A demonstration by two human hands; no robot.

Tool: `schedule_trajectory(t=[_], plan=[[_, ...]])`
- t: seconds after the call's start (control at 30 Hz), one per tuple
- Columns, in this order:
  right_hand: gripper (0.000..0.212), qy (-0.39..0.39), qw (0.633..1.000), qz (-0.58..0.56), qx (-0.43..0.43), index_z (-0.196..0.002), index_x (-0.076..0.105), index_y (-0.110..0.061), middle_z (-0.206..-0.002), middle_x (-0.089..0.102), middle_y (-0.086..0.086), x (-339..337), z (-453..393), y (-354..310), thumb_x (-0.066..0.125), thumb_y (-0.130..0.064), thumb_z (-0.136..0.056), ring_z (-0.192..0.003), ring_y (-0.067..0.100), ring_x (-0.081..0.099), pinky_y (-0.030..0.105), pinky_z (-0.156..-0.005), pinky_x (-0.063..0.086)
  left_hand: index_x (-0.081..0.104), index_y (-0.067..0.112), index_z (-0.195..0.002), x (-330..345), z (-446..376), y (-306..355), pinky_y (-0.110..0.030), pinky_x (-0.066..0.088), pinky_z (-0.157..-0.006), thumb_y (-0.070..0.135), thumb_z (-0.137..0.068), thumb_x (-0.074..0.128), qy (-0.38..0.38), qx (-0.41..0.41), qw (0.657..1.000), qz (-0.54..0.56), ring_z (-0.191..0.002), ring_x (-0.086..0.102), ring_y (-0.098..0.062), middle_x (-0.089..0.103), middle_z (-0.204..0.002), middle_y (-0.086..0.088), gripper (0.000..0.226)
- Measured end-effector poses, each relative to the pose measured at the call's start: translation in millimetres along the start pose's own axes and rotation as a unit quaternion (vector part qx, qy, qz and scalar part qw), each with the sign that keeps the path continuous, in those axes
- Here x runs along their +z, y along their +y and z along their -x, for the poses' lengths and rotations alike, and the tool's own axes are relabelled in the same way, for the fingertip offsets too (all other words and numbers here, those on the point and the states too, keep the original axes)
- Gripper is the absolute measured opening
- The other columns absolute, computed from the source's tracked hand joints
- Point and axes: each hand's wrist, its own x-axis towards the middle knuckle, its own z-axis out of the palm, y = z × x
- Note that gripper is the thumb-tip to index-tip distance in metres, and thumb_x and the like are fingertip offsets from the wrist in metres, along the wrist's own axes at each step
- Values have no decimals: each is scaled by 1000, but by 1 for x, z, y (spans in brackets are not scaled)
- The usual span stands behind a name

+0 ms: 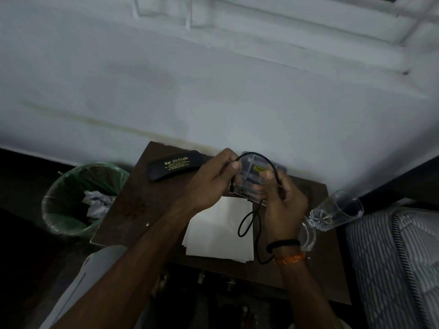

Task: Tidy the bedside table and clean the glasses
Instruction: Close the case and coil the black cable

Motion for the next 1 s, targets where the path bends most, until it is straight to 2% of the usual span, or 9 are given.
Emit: schedule_trajectory(t=[0.1, 0.2, 0.33, 0.4, 0.47, 0.57, 0.73, 0.87, 1.0], plan=[[24, -7, 999, 22, -26, -121, 66, -22, -93, 74, -2, -1, -2, 6, 52, -25, -102, -74, 18, 72, 34, -61, 59, 53, 1, -96, 9, -6, 7, -32, 44, -63, 22, -104, 43, -5, -63, 977, 203, -58, 48, -18, 42, -67, -7, 24], [27, -10, 996, 76, -34, -125, 63, -25, -91, 74, -7, 1, -9, 14, 46, -27, -103, -59, 10, 67, 27, -53, 54, 61, 3, -115, 15, -10, 11, -26, 35, -58, 22, -104, 42, -51, -130, 894, 425, -54, 33, -9, 37, -67, -1, 29], [31, -33, 970, 213, -116, -130, 62, -25, -93, 74, -4, -2, -30, 24, 47, -24, -103, -73, 3, 64, 18, -67, 51, 55, -1, -133, 27, -19, 15, -25, 31, -61, 7, -98, 42, -116, -109, 848, 505, -64, 36, -10, 48, -80, -3, 38], [33, -40, 961, 243, -127, -131, 62, -25, -100, 74, -3, -4, -41, 27, 49, -19, -101, -84, 4, 65, 12, -75, 50, 54, -5, -133, 27, -25, 19, -24, 36, -63, 7, -97, 42, -123, -77, 852, 503, -70, 42, -11, 54, -86, -5, 39], [34, -57, 959, 246, -127, -130, 62, -27, -104, 73, -3, -5, -48, 28, 46, -23, -100, -95, 12, 67, 26, -84, 54, 54, -6, -132, 23, -29, 21, -23, 39, -63, 13, -100, 41, -118, -70, 864, 484, -72, 46, -12, 60, -88, -5, 39], [32, -84, 959, 237, -127, -125, 63, -35, -91, 73, -10, -10, -55, 29, 41, -37, -102, -91, 20, 65, 42, -81, 53, 57, -7, -127, 19, -35, 18, -23, 36, -56, 27, -104, 37, -98, -102, 865, 481, -61, 40, -11, 55, -77, -6, 46], [32, -62, 971, 217, -80, -124, 66, -31, -105, 73, -13, -19, -60, 34, 47, -37, -99, -102, 8, 67, 38, -89, 54, 56, -9, -128, 37, -26, 15, -22, 37, -59, 13, -101, 40, -94, -123, 857, 491, -64, 43, -10, 56, -79, -7, 38], [32, -30, 983, 176, -48, -117, 72, -26, -108, 75, -6, -29, -59, 37, 62, -9, -93, -102, 4, 69, 38, -93, 56, 59, -5, -126, 42, -17, 11, -22, 51, -79, 9, -97, 44, -149, -94, 899, 402, -88, 62, -15, 69, -99, -11, 35], [29, -63, 977, 194, -67, -116, 73, -22, -108, 74, -7, -30, -60, 36, 62, -9, -92, -100, 3, 69, 27, -93, 54, 65, -5, -115, 38, -12, 8, -28, 56, -82, 15, -96, 47, -108, -72, 928, 348, -91, 69, -23, 73, -102, -18, 33]])
